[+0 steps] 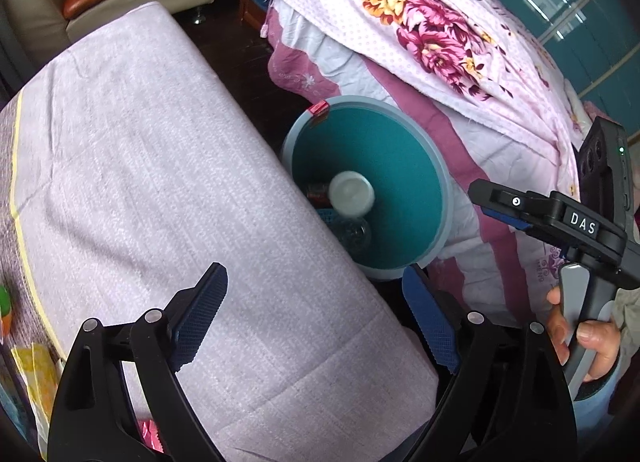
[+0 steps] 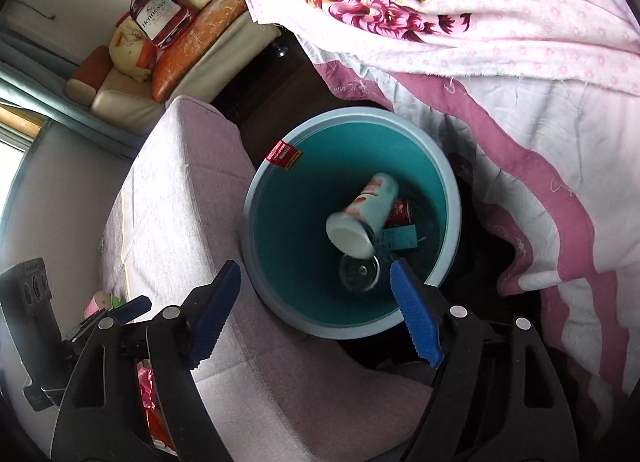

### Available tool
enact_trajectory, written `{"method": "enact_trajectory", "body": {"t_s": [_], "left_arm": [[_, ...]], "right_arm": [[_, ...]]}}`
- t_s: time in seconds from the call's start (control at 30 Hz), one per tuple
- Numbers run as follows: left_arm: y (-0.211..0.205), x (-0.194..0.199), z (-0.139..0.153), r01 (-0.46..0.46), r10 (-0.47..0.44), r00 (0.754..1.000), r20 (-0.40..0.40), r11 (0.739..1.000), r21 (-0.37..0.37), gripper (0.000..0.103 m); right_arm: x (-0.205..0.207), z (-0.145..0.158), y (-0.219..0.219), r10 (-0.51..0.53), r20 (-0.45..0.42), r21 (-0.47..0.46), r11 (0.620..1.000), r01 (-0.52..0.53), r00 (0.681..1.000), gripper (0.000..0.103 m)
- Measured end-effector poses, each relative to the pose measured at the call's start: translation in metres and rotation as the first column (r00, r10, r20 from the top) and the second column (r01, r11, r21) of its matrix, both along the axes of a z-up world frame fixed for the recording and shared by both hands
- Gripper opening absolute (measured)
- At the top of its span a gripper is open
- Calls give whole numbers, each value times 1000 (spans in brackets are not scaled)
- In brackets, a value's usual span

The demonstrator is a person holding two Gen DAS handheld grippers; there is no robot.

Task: Collect trash
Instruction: 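Move both grippers back to the table toward the snack wrappers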

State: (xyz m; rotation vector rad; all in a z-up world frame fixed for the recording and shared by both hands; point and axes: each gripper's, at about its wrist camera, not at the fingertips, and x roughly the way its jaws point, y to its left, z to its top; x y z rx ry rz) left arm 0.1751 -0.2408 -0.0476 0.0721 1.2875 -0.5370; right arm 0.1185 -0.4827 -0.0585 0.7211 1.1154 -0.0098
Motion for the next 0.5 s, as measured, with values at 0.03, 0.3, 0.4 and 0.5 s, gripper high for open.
{"method": "enact_trajectory", "body": {"t_s": [0.03,0.3,0.4,0.5], "left_arm": [[6,-2,0,-7,7,1000,-2,1000,-5,90],[47,-18,7,-58,58,998,4,998,-23,90],[70,-25,12,-89,90,996,16,996,-31,90],[93,-31,19,-120,121,992,30,992,-45,90]], "right_arm": [[0,1,2,-1,-6,4,1000,1,1000,76],[-3,15,33,39,-15,-6,999,-39,999,77],[-3,22,51,74,-9,-17,997,-74,997,77],[-3,28,71,111,-4,-29,993,-111,994,77]]}}
